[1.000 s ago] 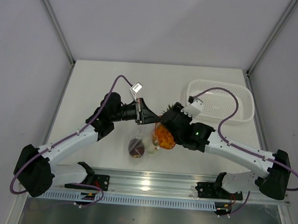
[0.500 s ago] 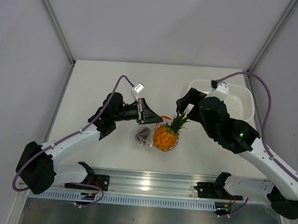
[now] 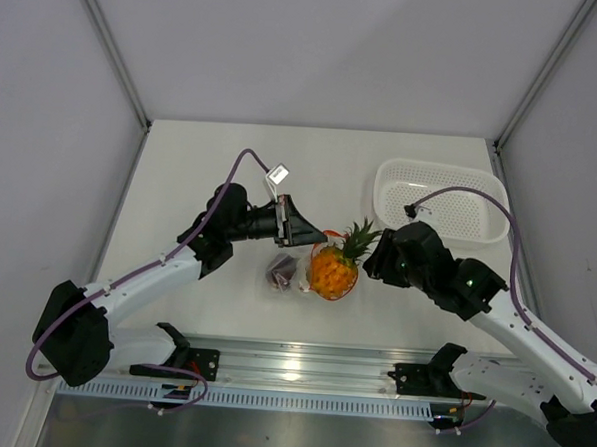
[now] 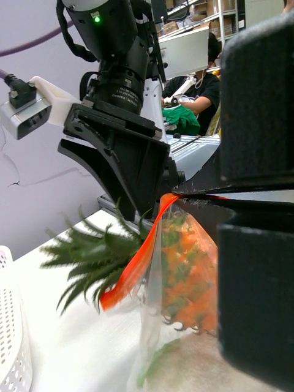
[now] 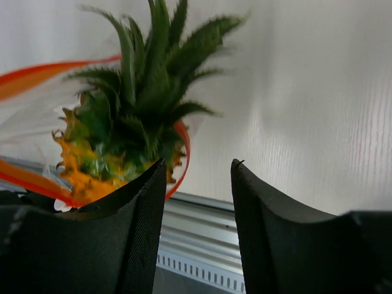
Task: Place the food in the zip-top bag and seal the zipper
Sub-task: Place the fake fruit in the zipper food storage bag, then adjust the zipper food storage bag at the center of the board.
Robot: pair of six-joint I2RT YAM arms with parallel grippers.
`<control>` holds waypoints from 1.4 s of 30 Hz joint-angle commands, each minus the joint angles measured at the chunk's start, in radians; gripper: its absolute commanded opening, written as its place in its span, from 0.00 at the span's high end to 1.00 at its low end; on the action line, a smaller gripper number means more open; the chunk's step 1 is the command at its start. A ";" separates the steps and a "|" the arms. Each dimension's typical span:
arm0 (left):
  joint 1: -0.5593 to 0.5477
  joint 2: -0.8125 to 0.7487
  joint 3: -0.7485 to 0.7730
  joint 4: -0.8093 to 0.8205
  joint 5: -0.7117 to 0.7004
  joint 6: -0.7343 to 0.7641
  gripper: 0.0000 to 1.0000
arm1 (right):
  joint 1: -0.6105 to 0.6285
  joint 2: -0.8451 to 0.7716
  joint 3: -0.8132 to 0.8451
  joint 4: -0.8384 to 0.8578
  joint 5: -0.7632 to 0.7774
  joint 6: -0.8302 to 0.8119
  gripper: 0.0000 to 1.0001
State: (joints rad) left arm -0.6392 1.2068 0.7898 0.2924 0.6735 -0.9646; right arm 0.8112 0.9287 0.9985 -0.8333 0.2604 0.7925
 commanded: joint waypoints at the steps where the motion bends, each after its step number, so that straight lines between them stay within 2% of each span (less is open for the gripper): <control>1: -0.005 -0.015 0.058 0.065 0.009 0.000 1.00 | 0.005 -0.066 -0.020 0.051 -0.072 0.022 0.52; 5: -0.005 -0.012 0.054 0.067 0.011 0.003 0.99 | 0.006 -0.064 -0.018 0.051 -0.104 0.021 0.51; 11: -0.004 -0.019 0.049 0.047 0.006 0.015 0.99 | 0.011 -0.073 -0.052 0.034 -0.147 0.022 0.43; 15: -0.004 -0.029 0.051 0.042 0.001 0.017 0.99 | 0.011 -0.087 -0.099 0.031 -0.162 0.042 0.43; 28: -0.005 -0.036 0.055 0.036 0.005 0.013 0.99 | 0.017 -0.070 -0.236 0.226 -0.220 0.105 0.53; 38: -0.004 -0.044 0.042 0.042 0.001 0.010 0.99 | 0.009 -0.039 -0.281 0.325 -0.167 0.151 0.60; 42: -0.005 -0.046 0.035 0.044 0.005 0.009 0.99 | 0.008 -0.024 -0.287 0.374 -0.116 0.160 0.68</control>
State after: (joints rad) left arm -0.6392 1.2018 0.7933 0.2779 0.6727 -0.9604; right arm 0.8227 0.8951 0.7158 -0.5480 0.0845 0.9306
